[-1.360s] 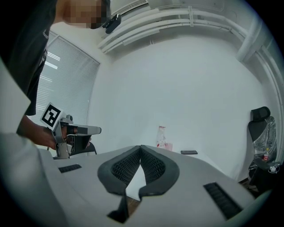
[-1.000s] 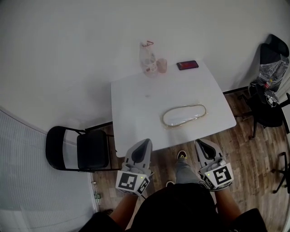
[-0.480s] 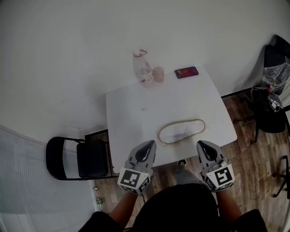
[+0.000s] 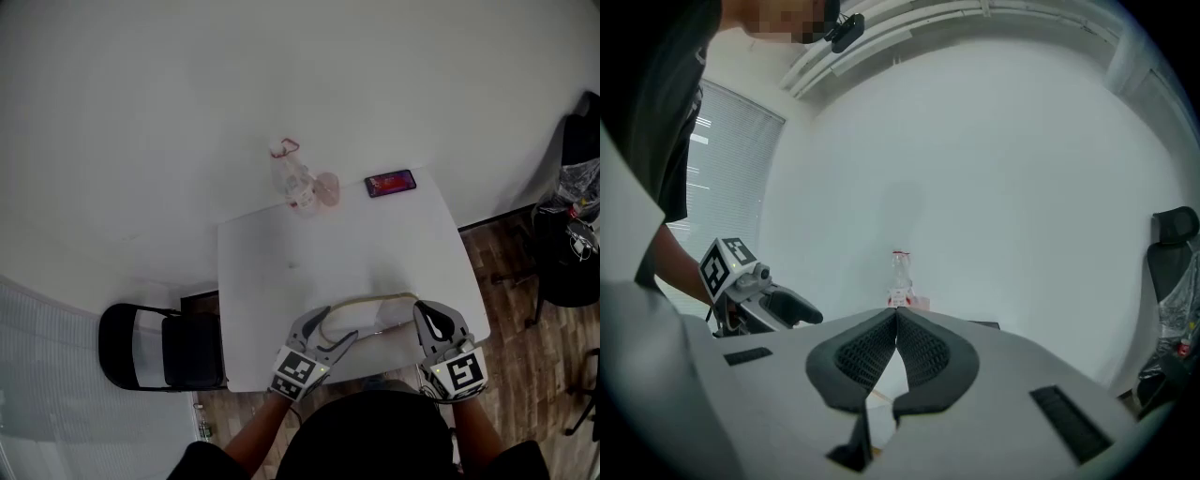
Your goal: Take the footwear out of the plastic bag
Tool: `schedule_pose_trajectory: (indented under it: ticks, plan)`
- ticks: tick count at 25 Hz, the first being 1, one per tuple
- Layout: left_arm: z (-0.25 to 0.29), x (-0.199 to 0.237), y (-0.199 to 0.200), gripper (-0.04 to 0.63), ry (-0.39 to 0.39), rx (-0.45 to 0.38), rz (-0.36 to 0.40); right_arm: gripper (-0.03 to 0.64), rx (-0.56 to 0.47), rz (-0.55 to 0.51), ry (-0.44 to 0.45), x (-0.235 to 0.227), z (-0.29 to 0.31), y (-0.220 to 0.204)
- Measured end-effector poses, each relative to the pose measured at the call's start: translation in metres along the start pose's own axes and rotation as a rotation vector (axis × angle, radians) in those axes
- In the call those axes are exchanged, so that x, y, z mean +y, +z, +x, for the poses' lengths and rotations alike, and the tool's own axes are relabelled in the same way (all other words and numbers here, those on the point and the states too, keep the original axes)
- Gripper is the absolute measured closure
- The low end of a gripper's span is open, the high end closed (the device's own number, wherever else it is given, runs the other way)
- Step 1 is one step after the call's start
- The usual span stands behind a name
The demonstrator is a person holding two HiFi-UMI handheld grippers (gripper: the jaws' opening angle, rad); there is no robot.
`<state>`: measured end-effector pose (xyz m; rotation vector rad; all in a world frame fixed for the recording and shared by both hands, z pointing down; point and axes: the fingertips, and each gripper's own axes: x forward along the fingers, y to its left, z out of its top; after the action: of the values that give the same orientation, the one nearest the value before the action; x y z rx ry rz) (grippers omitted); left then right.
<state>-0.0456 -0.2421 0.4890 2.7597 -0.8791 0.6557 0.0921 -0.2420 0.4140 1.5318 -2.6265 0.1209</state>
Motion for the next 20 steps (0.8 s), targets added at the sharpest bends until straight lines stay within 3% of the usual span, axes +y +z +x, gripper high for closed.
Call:
schedule_pose_trajectory:
  ticks: [5, 7, 13, 20]
  plan:
    - [0.049, -0.009, -0.045, 0.208, -0.051, 0.219, 0.293, 0.600, 0.020, 0.023, 0.007, -0.032, 0.012, -0.011]
    - [0.062, -0.011, -0.060, 0.189, -0.091, 0.280, 0.332, 0.600, 0.023, 0.041, 0.011, -0.038, 0.015, -0.015]
    - [0.064, 0.018, -0.090, 0.184, -0.118, 0.333, 0.090, 0.600, 0.073, 0.083, 0.039, -0.044, 0.028, -0.036]
    - [0.056, 0.048, -0.128, 0.087, -0.278, 0.533, -0.012, 0.600, 0.094, 0.082, 0.046, -0.038, 0.040, -0.047]
